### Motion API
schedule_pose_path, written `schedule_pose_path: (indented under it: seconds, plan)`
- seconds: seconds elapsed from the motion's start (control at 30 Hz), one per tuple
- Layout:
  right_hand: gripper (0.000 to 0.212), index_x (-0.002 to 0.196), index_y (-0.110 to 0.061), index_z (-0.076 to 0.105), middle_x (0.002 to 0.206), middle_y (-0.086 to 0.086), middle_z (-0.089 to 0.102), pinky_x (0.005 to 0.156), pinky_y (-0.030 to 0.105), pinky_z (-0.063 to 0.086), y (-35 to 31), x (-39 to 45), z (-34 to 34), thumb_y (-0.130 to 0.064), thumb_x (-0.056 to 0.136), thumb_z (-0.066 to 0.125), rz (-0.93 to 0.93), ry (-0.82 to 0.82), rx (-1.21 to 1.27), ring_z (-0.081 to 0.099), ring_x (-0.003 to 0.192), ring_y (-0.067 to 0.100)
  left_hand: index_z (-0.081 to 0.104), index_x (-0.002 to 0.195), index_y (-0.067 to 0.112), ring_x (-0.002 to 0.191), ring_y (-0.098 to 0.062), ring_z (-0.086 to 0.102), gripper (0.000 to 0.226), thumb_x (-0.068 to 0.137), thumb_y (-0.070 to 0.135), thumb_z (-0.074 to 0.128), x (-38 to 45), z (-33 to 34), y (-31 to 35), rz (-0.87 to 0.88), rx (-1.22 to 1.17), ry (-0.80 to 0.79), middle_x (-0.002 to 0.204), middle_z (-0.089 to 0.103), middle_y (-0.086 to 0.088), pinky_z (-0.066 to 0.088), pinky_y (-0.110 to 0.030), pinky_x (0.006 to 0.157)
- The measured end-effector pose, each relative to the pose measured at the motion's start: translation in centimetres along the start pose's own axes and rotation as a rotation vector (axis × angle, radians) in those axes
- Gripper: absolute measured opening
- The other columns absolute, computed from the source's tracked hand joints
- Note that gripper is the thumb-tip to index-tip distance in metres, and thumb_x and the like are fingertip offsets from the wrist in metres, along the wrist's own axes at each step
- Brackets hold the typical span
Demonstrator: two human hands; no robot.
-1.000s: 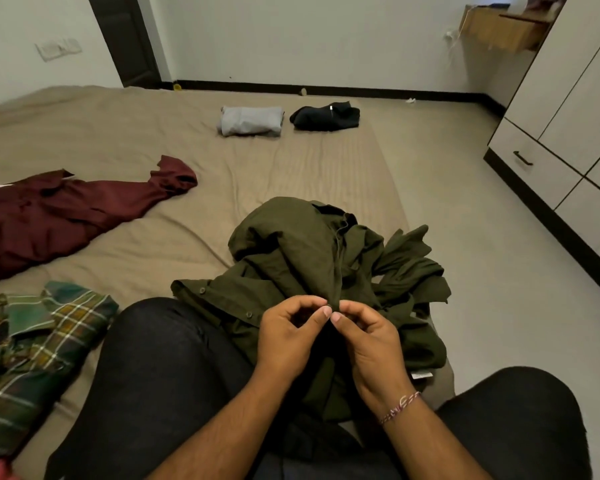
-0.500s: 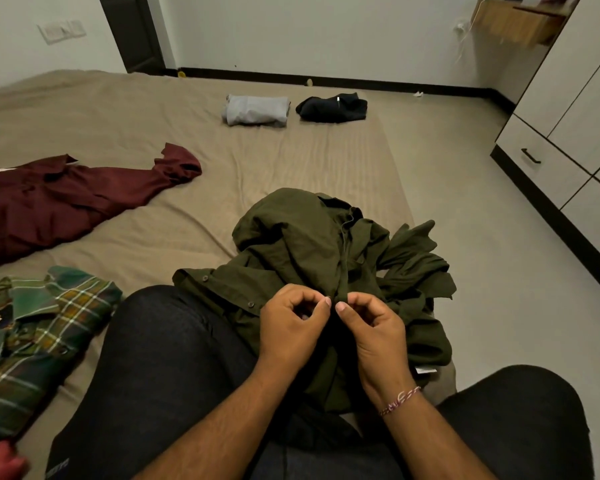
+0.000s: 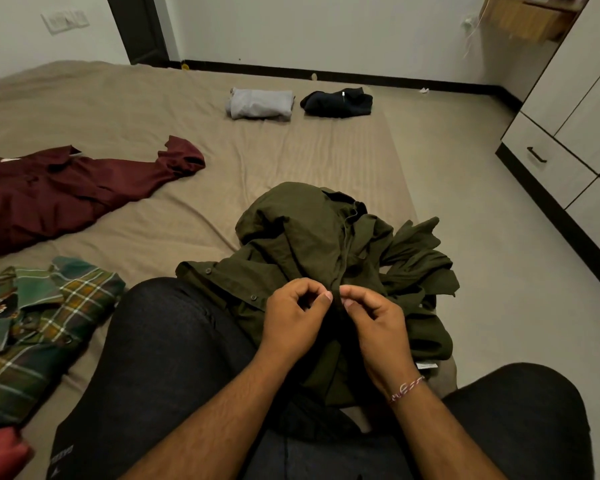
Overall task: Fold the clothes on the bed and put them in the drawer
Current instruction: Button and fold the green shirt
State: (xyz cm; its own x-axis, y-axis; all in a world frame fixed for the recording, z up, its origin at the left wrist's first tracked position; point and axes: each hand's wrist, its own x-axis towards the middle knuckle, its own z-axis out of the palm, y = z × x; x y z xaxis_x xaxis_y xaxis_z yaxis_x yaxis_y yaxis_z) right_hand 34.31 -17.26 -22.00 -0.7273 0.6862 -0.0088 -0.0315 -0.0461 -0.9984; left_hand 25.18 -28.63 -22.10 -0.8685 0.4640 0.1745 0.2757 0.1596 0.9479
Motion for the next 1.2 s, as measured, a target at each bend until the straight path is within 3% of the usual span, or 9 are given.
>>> schedule_pose_path:
  seconds: [0.13,0.27,0.47,0.57,0.77,0.9,1.0,1.13,1.2]
  plan:
    - [0.025,0.107,-0.023,0.076,0.1,-0.008,0.076,0.088,0.028,0.059,0.4,0.4,-0.5,-0.003,0.092,0.073,-0.175,-0.062,-0.224,0.072,0.099,0.01,0.076,0.085,0.021,0.085,-0.009,0.069,0.013,0.094,0.014,0.071,0.3,0.1,-0.3,-0.008,-0.015,-0.033,0.085,0.073,0.006,0.056,-0.027,0.078]
    - [0.033,0.108,-0.031,0.074,0.099,-0.011,0.072,0.084,0.025,0.058,0.8,0.7,-0.4,-0.005,0.088,0.077,-0.331,-0.072,-0.356,0.071,0.096,0.013,0.076,0.083,0.012,0.072,-0.008,0.066,0.015,0.095,0.008,0.068,0.8,-0.4,-0.1,-0.165,-0.228,-0.147,0.076,0.073,0.002,0.051,-0.024,0.068]
    - [0.03,0.111,-0.021,0.077,0.095,-0.004,0.069,0.084,0.032,0.058,1.3,1.4,-0.7,0.0,0.088,0.077,-0.304,-0.143,-0.294,0.069,0.091,0.018,0.073,0.081,0.01,0.071,-0.018,0.059,0.02,0.097,0.004,0.064,1.7,-1.0,-0.2,-0.286,-0.429,-0.328,0.081,0.067,-0.016,0.049,-0.026,0.067]
    - [0.03,0.109,-0.021,0.077,0.096,-0.007,0.07,0.084,0.028,0.058,1.3,1.6,-0.9,0.0,0.087,0.078,-0.291,-0.138,-0.328,0.069,0.091,0.015,0.075,0.082,0.008,0.071,-0.02,0.061,0.016,0.095,0.004,0.068,1.6,-0.7,-0.6,-0.331,-0.458,-0.313,0.081,0.068,-0.018,0.05,-0.029,0.067]
    - [0.023,0.104,-0.019,0.075,0.095,-0.01,0.068,0.077,0.014,0.053,1.4,1.0,-0.1,-0.003,0.087,0.077,-0.425,-0.014,-0.529,0.067,0.088,0.006,0.081,0.088,0.011,0.07,-0.004,0.068,0.012,0.095,0.012,0.072,1.2,-0.4,-0.4,-0.158,-0.158,-0.198,0.077,0.076,0.002,0.051,-0.019,0.065]
    - [0.018,0.106,-0.019,0.076,0.098,-0.011,0.066,0.078,0.013,0.051,1.4,0.7,0.0,-0.009,0.091,0.074,-0.542,-0.018,-0.656,0.064,0.092,0.0,0.082,0.089,0.018,0.081,-0.008,0.072,0.007,0.093,0.018,0.076,0.9,-0.1,-1.1,-0.077,-0.005,-0.142,0.084,0.077,0.004,0.056,-0.023,0.074]
    - [0.022,0.107,-0.02,0.079,0.099,-0.01,0.067,0.08,0.012,0.051,1.0,0.7,-0.1,-0.008,0.089,0.078,-0.525,-0.028,-0.604,0.066,0.094,0.003,0.081,0.09,0.016,0.081,-0.011,0.073,0.014,0.097,0.012,0.069,1.0,-0.1,-1.1,-0.145,-0.108,-0.171,0.085,0.078,-0.001,0.056,-0.027,0.074]
    - [0.02,0.101,-0.019,0.081,0.099,-0.01,0.072,0.082,0.021,0.056,0.7,1.2,-0.3,-0.006,0.086,0.08,-0.452,-0.021,-0.455,0.071,0.096,0.01,0.078,0.088,0.011,0.076,-0.018,0.067,0.018,0.099,0.01,0.065,1.2,-0.3,-0.8,-0.207,-0.262,-0.205,0.082,0.075,-0.011,0.053,-0.032,0.072]
    - [0.018,0.101,-0.016,0.079,0.095,-0.004,0.074,0.077,0.024,0.058,0.8,1.1,0.0,-0.003,0.088,0.078,-0.34,-0.02,-0.319,0.073,0.09,0.012,0.076,0.088,0.006,0.074,-0.018,0.066,0.018,0.1,0.01,0.063,1.1,-0.2,-0.6,-0.234,-0.339,-0.221,0.08,0.073,-0.011,0.053,-0.032,0.071]
